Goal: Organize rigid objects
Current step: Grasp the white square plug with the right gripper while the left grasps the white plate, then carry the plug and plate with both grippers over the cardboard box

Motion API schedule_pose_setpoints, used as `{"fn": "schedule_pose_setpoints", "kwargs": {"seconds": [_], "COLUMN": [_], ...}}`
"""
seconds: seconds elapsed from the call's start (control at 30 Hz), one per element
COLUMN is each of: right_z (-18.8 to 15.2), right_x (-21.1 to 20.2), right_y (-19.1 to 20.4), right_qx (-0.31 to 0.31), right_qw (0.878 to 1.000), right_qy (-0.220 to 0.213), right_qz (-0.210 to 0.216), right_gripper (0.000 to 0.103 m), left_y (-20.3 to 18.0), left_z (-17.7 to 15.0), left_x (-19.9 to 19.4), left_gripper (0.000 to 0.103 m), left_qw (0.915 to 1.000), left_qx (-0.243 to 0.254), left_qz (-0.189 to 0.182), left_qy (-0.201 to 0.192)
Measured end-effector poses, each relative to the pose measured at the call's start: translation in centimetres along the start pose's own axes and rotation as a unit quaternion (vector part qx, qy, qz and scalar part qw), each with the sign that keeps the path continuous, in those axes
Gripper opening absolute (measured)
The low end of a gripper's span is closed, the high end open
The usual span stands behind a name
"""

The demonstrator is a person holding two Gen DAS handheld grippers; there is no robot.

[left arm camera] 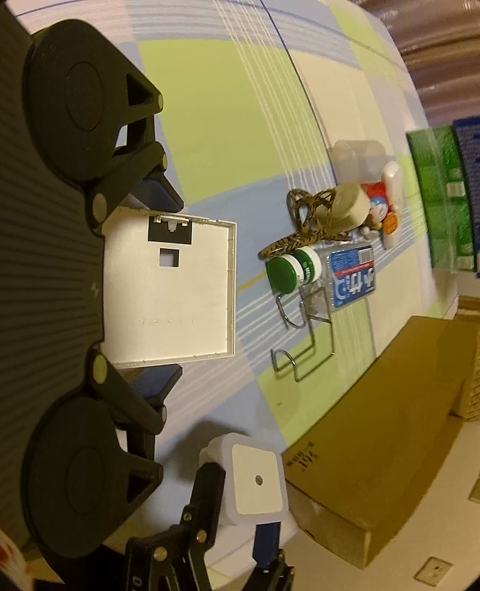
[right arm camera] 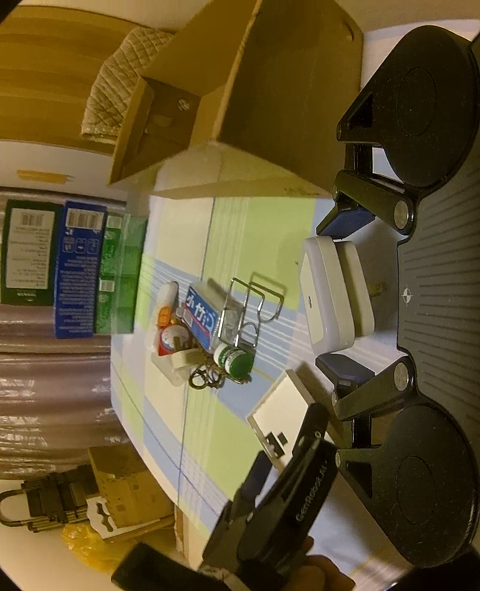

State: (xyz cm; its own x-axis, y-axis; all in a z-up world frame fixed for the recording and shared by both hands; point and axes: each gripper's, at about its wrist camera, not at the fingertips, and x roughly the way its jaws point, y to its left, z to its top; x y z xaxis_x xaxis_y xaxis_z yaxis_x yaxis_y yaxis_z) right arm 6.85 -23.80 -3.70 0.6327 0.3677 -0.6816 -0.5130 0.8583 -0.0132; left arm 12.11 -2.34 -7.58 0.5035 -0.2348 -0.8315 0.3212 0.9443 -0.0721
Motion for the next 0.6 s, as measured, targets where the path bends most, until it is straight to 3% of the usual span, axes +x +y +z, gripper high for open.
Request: {"fn": "schedule_pose_setpoints", "kwargs": {"seconds": [0.33, 0.6], "right_z": [1.2, 4.6], "right_x": [-6.0, -9.7], "right_y": [-0.9, -5.8], "right_qx": [0.017, 0.042], "right_qw": [0.997, 0.99], "right_qy": [-0.063, -0.114], "right_qz": [-0.027, -0.073], "right_gripper": [0.065, 0.065], "left_y": [-2.7, -7.2], "left_z": [1.3, 6.7], "left_x": [-7.0, -9.6], "left_gripper": [0.085, 0.085], "left_qw": [0.9975, 0.9945], "left_qx": [-0.02, -0.003], "left_qz": [0.015, -0.02], "left_qy": [-0.067, -0.103]}}
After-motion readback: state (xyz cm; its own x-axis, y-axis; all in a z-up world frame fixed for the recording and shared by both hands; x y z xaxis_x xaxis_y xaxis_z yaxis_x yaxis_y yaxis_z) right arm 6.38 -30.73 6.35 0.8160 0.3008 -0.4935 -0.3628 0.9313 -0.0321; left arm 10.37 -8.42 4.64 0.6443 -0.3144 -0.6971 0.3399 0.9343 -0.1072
